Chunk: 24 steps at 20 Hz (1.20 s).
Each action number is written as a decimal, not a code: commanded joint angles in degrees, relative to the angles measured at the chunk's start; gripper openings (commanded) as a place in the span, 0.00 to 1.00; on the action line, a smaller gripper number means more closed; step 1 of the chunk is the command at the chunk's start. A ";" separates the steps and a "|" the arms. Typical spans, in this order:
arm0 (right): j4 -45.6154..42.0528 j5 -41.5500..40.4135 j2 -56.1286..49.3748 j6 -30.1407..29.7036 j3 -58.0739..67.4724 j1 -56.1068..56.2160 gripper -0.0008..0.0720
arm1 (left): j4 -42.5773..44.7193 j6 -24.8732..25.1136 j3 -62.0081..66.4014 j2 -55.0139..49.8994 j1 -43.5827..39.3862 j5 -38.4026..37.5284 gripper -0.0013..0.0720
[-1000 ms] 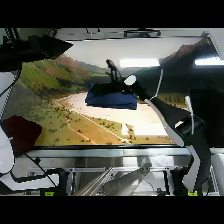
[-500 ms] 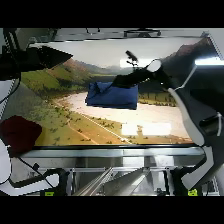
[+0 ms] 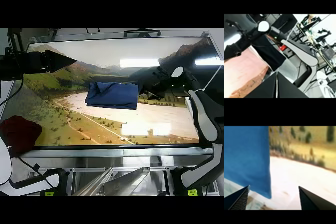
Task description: Fold the shirts.
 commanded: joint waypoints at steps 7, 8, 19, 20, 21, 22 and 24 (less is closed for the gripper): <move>26.86 -7.37 -8.85 -18.08 -1.51 5.88 0.46 | 0.15 1.07 -0.02 0.04 -1.92 0.24 0.05; 28.57 -7.30 -8.81 -19.26 -1.22 5.86 0.21 | 0.20 1.07 -0.04 0.04 -1.84 0.22 0.05; 24.02 3.10 18.60 -13.99 -1.01 -5.16 0.03 | 0.17 1.07 -0.09 0.04 -1.90 -1.44 0.05; 22.56 3.34 21.84 -13.33 -1.01 -6.62 0.03 | 0.17 1.07 -0.09 0.04 -1.92 -1.51 0.05; 21.05 3.39 25.20 -12.09 -1.01 -8.24 0.03 | 0.17 1.07 -0.09 0.04 -1.92 -1.62 0.05; 20.26 2.97 27.96 -12.09 -1.01 -9.90 0.03 | 0.17 1.07 -0.09 0.04 -1.90 -1.77 0.05; 20.15 1.33 32.33 -12.13 -0.98 -14.29 0.03 | 0.15 1.07 -0.09 0.04 -1.92 -2.36 0.05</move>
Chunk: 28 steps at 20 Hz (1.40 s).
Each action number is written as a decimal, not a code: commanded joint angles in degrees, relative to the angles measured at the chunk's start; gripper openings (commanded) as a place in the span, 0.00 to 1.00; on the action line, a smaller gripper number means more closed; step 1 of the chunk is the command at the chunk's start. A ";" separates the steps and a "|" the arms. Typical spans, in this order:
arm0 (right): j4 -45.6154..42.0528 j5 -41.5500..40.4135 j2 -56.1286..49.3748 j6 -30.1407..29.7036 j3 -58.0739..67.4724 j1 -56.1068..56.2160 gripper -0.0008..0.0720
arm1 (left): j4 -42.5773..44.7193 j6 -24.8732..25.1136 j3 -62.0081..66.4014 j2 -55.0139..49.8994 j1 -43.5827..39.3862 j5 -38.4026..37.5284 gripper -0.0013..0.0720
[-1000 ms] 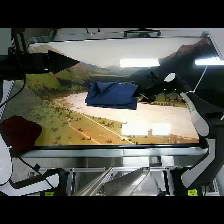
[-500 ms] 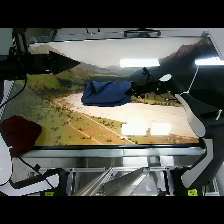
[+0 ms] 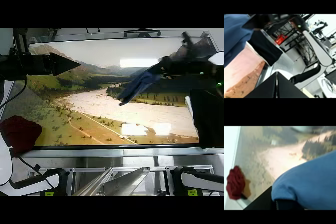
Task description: Fold the shirts.
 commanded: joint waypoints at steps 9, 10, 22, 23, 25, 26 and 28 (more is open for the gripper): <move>-2.10 -3.13 -5.16 -0.66 16.98 -23.98 0.03 | 0.02 0.04 -0.02 0.04 -0.13 -0.55 0.05; -2.16 -1.29 -9.03 1.40 24.57 -24.94 0.03 | 0.04 0.04 -0.02 0.04 -0.13 -0.26 0.05; -45.27 25.86 8.33 22.67 5.38 -43.60 0.02 | 0.09 0.09 -0.02 0.04 -1.84 -1.99 0.05; -48.13 24.35 13.46 22.67 -2.86 -44.92 0.03 | 0.11 0.09 -0.02 0.04 -2.71 -2.27 0.05; -49.77 19.85 22.82 22.64 -20.65 -48.78 0.03 | 0.20 0.09 -0.02 0.04 -4.72 -2.38 0.05; -49.75 16.24 26.49 22.62 -29.07 -51.08 0.03 | 0.42 0.09 -0.02 0.02 -5.81 -2.34 0.05; -49.77 10.32 30.60 21.68 -40.35 -55.43 0.03 | 0.44 0.04 -0.02 0.04 -7.80 -2.62 0.05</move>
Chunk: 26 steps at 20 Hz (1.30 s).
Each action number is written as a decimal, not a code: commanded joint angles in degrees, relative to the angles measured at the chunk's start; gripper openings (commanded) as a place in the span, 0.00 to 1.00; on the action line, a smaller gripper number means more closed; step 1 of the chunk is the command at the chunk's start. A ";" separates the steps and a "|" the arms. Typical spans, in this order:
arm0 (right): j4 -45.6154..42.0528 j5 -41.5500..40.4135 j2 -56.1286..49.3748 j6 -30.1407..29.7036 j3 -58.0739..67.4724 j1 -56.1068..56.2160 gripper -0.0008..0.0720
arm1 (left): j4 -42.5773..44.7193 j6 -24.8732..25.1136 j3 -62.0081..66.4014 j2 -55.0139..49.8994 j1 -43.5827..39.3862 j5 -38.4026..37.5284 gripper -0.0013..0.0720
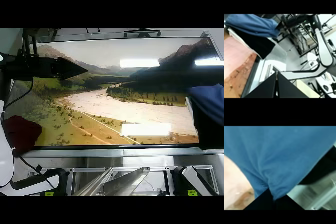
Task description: Fold the shirts.
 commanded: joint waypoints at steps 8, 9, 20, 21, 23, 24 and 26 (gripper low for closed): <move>-4.20 -5.03 9.77 -0.57 -19.61 -8.09 0.99 | 0.13 0.00 -0.02 0.00 -7.30 -3.17 0.05; -3.10 -2.86 9.77 -0.44 -17.07 -8.07 0.99 | 0.07 -0.02 -0.02 0.00 -7.30 -3.17 0.05; 44.37 -8.63 11.30 0.92 -0.55 13.66 0.03 | -2.25 -1.81 -0.04 5.42 6.43 -2.19 0.03; 42.45 -11.69 12.26 -1.79 -0.70 17.77 0.03 | -0.68 -1.81 -0.42 7.06 9.20 -2.12 0.03; 36.15 -15.58 14.78 -4.42 -2.36 26.80 0.03 | 1.42 -1.66 -5.62 12.17 14.75 -0.13 0.03; 33.42 -16.96 16.70 -4.39 -4.39 31.26 0.03 | 1.84 -0.92 -9.53 14.82 17.07 0.83 0.03; 32.59 -19.32 21.77 -4.39 -10.99 39.89 0.03 | 1.68 1.44 -20.41 21.07 20.81 1.95 0.04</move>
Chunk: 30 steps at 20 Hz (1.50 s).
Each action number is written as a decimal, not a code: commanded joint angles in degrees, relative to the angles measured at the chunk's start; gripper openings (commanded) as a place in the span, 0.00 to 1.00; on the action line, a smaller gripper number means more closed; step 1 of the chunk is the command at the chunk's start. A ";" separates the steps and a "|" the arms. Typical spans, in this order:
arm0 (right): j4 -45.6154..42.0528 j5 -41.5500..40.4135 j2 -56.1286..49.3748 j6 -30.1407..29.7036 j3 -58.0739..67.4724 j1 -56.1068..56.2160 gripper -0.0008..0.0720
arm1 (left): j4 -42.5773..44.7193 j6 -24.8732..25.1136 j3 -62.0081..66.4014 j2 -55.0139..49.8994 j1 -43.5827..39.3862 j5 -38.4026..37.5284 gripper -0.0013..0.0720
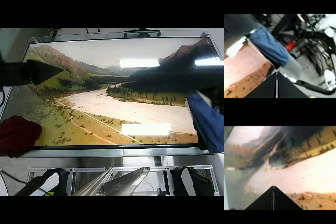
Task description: Fold the shirts.
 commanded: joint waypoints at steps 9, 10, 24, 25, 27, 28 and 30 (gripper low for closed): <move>-1.27 -14.93 13.73 -2.05 -23.50 31.39 0.03 | 1.05 4.72 -41.29 23.96 6.95 10.38 0.05; -0.35 -14.97 13.70 -2.05 -23.50 31.34 0.03 | 1.07 4.72 -42.03 24.68 6.95 10.32 0.05; 0.07 -14.95 13.70 -2.08 -23.50 31.23 0.03 | 1.14 4.72 -43.15 26.99 6.93 10.19 0.05; 0.07 -14.95 13.70 -2.08 -23.50 31.23 0.03 | 1.14 4.72 -43.15 26.99 6.93 10.19 0.05; 0.07 -14.95 13.70 -2.08 -23.50 31.23 0.03 | 1.14 4.72 -43.15 26.97 6.21 10.29 0.05; 0.07 -14.95 13.70 -2.08 -23.50 31.23 0.03 | 1.18 4.74 -43.15 26.97 5.42 10.32 0.05; 0.07 -14.95 13.70 -2.08 -23.50 31.23 0.03 | 1.20 4.76 -43.15 26.97 3.50 10.38 0.05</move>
